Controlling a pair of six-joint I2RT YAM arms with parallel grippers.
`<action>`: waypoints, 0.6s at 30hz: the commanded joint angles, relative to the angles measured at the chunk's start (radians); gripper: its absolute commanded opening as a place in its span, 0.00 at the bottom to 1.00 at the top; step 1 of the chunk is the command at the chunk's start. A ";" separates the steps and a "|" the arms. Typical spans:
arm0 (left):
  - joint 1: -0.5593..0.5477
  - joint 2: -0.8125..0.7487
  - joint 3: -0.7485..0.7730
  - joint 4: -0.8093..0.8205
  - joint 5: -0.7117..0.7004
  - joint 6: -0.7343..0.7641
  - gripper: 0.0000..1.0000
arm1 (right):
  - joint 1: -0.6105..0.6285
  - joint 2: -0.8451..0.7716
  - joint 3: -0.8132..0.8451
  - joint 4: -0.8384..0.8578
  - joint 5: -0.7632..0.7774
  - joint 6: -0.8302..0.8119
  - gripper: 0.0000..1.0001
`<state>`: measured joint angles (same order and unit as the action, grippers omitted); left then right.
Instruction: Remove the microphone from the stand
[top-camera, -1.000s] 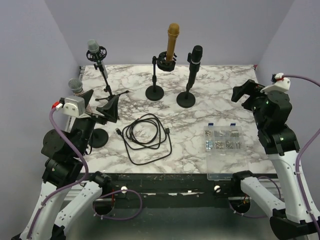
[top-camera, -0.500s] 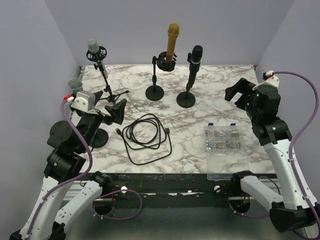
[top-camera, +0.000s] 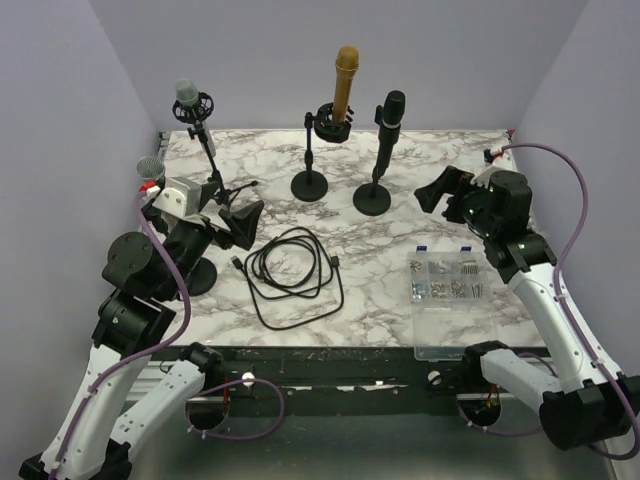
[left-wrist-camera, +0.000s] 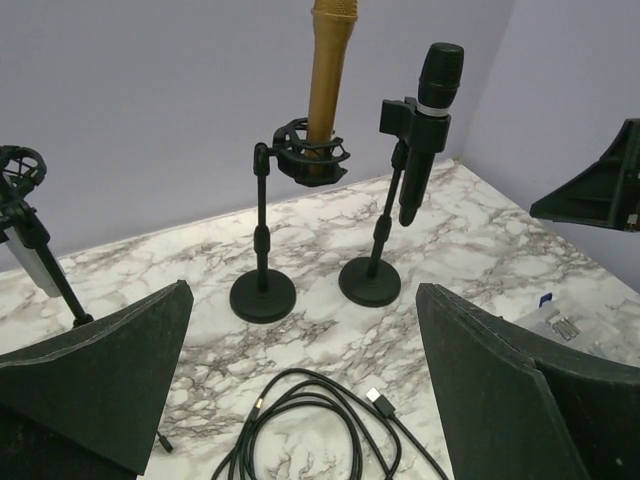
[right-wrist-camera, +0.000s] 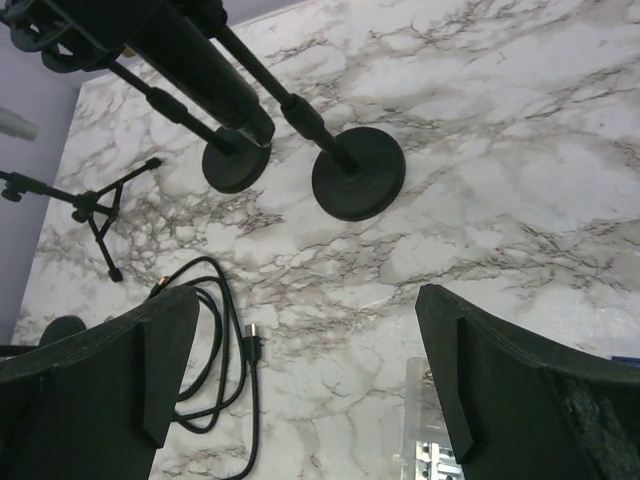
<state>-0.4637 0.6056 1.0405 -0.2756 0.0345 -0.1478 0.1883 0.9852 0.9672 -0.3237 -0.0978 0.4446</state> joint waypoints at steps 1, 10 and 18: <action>0.007 0.018 0.026 -0.007 0.062 -0.018 0.99 | 0.078 0.057 0.015 0.100 -0.017 -0.024 1.00; 0.007 0.052 0.032 -0.014 0.109 -0.026 0.99 | 0.225 0.198 0.161 0.126 0.218 -0.056 1.00; 0.008 0.074 0.035 -0.014 0.141 -0.036 0.99 | 0.249 0.343 0.393 0.066 0.413 -0.068 1.00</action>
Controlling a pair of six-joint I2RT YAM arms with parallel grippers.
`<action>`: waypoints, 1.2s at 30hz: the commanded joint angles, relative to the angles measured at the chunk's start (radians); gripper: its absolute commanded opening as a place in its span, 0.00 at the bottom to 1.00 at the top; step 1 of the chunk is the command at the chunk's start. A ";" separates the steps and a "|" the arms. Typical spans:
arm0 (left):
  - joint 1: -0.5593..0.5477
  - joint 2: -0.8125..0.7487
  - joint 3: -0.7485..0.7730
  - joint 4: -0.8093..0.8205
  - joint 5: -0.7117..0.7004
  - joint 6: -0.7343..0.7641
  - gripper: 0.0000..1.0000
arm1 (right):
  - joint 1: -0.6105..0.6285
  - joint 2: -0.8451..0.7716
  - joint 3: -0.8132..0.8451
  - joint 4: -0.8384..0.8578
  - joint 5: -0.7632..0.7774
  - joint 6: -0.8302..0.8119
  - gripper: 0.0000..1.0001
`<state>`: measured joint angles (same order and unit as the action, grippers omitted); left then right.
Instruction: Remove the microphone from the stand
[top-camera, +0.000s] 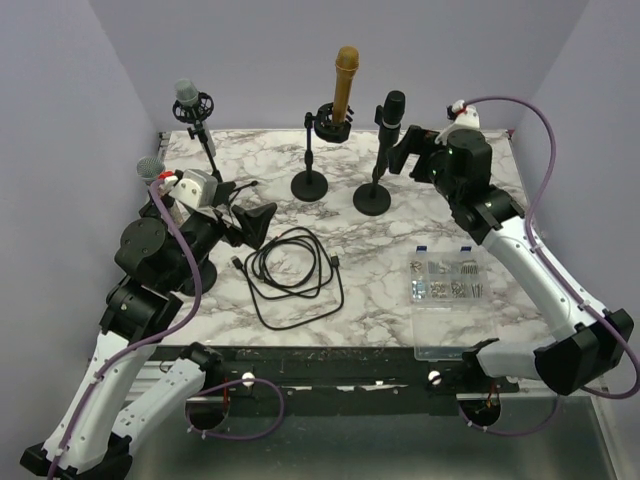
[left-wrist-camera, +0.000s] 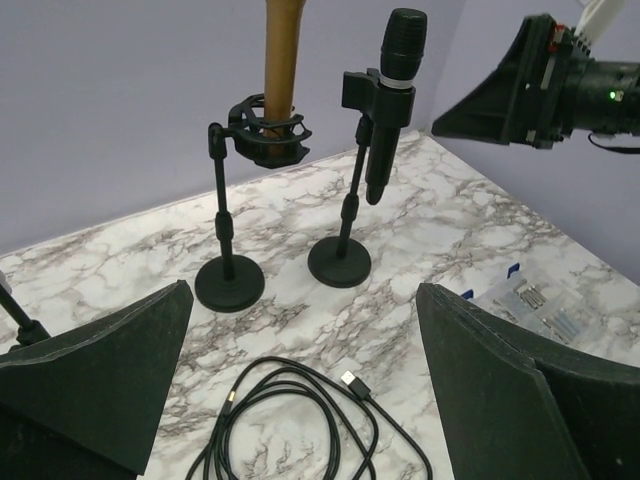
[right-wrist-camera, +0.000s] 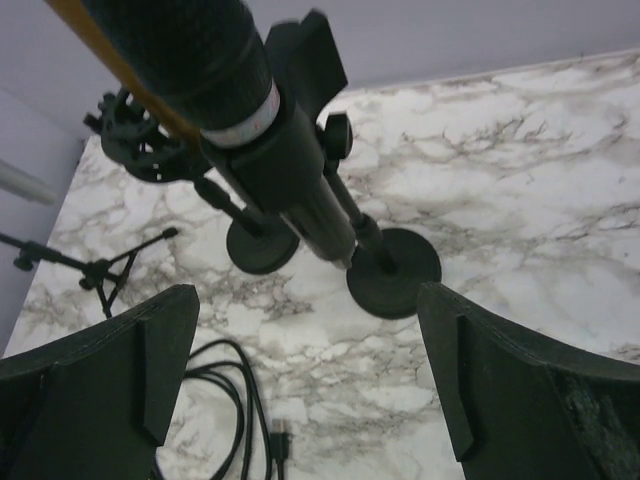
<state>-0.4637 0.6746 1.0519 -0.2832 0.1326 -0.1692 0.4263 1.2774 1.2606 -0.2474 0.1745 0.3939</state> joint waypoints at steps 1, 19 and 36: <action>0.008 0.006 0.023 -0.006 0.044 -0.016 0.99 | 0.012 0.075 0.130 -0.023 0.160 -0.017 1.00; 0.007 0.039 0.020 0.000 0.080 -0.030 0.99 | 0.144 0.295 0.442 -0.018 0.445 -0.171 0.82; 0.007 0.095 0.004 0.021 0.101 -0.030 0.99 | 0.146 0.408 0.467 0.064 0.489 -0.240 0.61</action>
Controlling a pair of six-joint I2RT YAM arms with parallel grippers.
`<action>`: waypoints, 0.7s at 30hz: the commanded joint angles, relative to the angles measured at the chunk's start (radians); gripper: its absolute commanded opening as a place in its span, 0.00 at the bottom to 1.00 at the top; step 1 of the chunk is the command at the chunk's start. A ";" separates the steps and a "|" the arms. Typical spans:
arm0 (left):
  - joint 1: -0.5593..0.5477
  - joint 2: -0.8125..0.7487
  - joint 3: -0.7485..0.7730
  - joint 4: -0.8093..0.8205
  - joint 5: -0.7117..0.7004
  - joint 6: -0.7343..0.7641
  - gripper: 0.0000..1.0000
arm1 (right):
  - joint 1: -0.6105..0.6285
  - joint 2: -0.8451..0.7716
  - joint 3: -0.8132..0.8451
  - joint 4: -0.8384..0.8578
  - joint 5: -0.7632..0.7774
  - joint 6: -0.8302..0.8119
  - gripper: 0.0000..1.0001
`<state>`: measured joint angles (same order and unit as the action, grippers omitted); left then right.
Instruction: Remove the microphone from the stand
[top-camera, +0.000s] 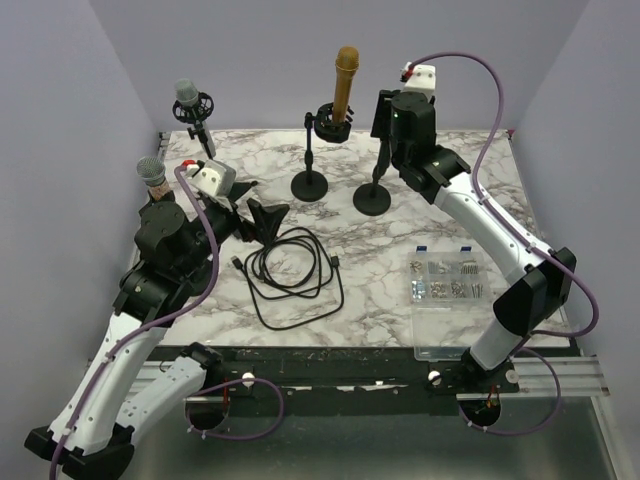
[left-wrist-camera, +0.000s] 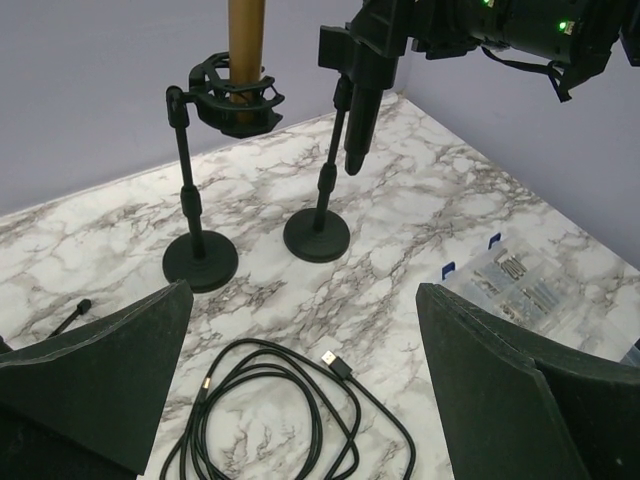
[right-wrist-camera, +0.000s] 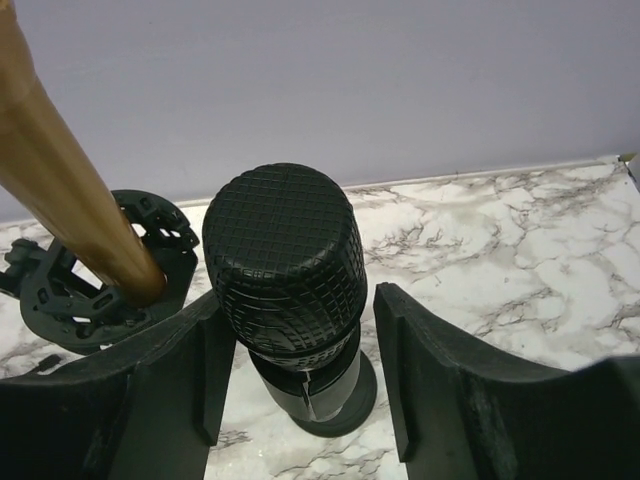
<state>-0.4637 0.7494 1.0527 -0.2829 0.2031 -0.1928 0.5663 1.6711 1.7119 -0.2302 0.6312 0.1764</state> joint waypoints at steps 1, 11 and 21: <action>0.007 0.025 -0.007 0.032 0.035 -0.005 0.99 | 0.006 0.013 0.015 0.050 0.029 -0.022 0.57; 0.007 0.106 -0.027 0.076 0.118 -0.028 0.99 | 0.006 -0.012 -0.016 0.059 -0.016 -0.071 0.31; 0.007 0.126 -0.040 0.108 0.159 -0.055 0.99 | 0.004 -0.152 -0.141 0.081 -0.211 -0.106 0.01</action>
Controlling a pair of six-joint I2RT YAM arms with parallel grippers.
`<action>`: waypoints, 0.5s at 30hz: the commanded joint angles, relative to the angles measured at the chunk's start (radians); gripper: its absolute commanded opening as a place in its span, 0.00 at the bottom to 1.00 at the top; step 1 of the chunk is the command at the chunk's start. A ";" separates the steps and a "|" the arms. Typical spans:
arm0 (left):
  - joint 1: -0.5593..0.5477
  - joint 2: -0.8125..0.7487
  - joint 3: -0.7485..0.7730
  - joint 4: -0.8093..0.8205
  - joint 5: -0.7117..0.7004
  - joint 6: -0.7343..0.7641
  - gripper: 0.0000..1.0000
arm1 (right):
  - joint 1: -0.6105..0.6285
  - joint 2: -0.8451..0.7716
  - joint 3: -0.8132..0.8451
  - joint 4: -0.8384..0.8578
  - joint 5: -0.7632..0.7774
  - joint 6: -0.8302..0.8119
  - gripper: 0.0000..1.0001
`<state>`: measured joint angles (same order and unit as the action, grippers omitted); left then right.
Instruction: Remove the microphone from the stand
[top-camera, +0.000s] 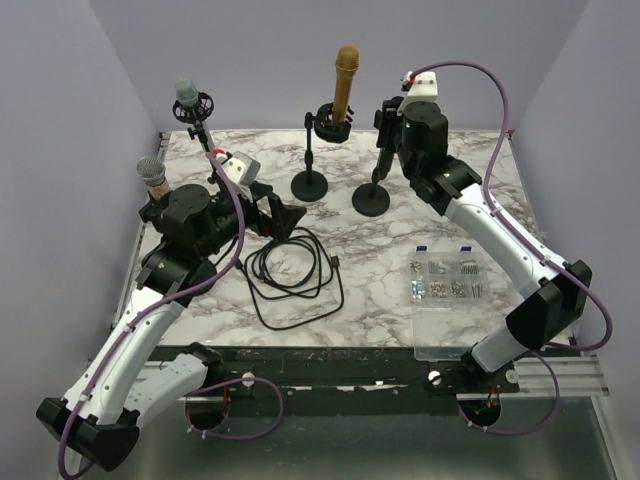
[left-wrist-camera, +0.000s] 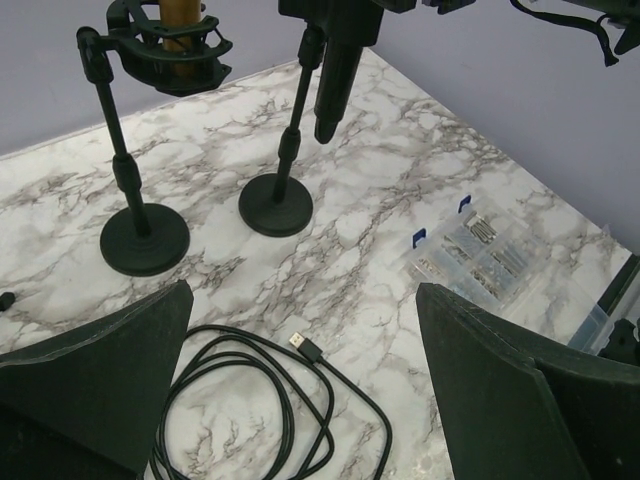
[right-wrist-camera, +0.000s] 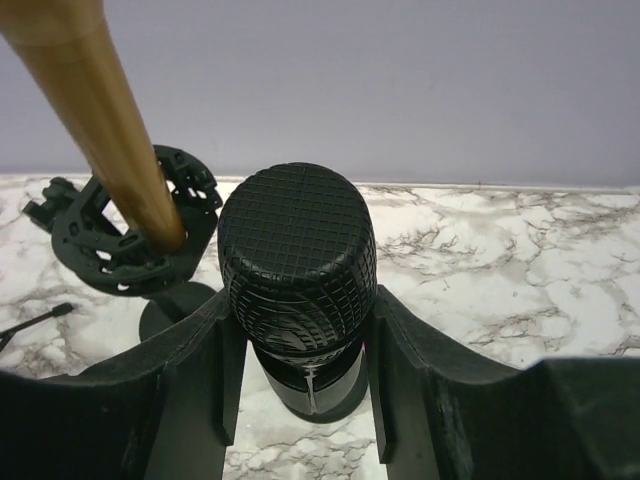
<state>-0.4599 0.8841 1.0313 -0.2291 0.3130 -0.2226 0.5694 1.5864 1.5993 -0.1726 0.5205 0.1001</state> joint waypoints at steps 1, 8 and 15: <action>0.003 -0.008 -0.020 0.059 0.049 -0.026 0.99 | 0.001 -0.080 -0.034 0.017 -0.119 -0.030 0.01; 0.001 0.029 -0.005 0.091 0.065 -0.098 0.99 | -0.008 -0.168 -0.082 -0.028 -0.267 -0.082 0.01; -0.016 0.082 0.032 0.157 0.098 -0.201 0.99 | -0.023 -0.233 -0.116 -0.039 -0.458 -0.113 0.01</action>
<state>-0.4606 0.9463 1.0275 -0.1505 0.3672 -0.3393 0.5541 1.4174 1.4868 -0.2447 0.2279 0.0322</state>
